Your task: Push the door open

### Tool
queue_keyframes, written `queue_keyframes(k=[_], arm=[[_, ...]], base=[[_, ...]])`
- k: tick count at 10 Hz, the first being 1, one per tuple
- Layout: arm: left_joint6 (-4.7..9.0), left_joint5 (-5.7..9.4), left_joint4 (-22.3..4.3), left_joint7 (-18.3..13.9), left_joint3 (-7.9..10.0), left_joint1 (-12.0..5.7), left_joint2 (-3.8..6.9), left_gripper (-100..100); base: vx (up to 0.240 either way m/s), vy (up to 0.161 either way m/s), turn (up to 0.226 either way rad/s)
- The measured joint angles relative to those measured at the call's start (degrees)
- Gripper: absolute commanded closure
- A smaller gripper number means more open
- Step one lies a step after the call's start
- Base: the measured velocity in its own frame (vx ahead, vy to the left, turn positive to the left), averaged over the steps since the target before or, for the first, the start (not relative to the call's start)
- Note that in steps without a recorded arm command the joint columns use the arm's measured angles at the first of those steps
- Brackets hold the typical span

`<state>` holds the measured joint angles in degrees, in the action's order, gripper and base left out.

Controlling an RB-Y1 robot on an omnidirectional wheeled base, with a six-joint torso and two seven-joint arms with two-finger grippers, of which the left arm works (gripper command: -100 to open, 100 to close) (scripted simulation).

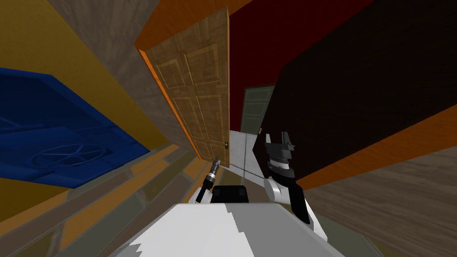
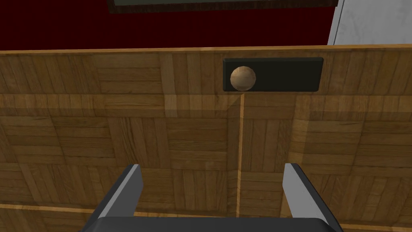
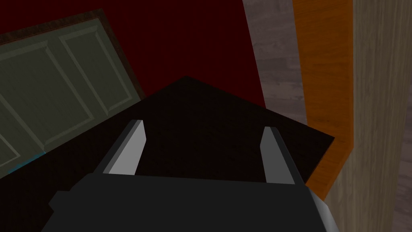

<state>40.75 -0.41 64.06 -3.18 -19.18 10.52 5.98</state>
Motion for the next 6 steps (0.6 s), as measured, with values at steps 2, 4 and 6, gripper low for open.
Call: queue_keyframes(k=[2, 4, 6], arm=[[0.52, -0.17, -2.1, -0.1, -0.53, -0.53, 0.05, -100], [1.06, -0.36, -4.6, -0.3, -1.11, -1.39, 0.0, -100], [1.36, -0.43, -5.9, -0.4, -1.34, -1.86, 0.02, -100]], base=[[0.059, 0.066, -0.074], [0.061, 0.079, -0.064], [0.063, 0.01, -0.022]])
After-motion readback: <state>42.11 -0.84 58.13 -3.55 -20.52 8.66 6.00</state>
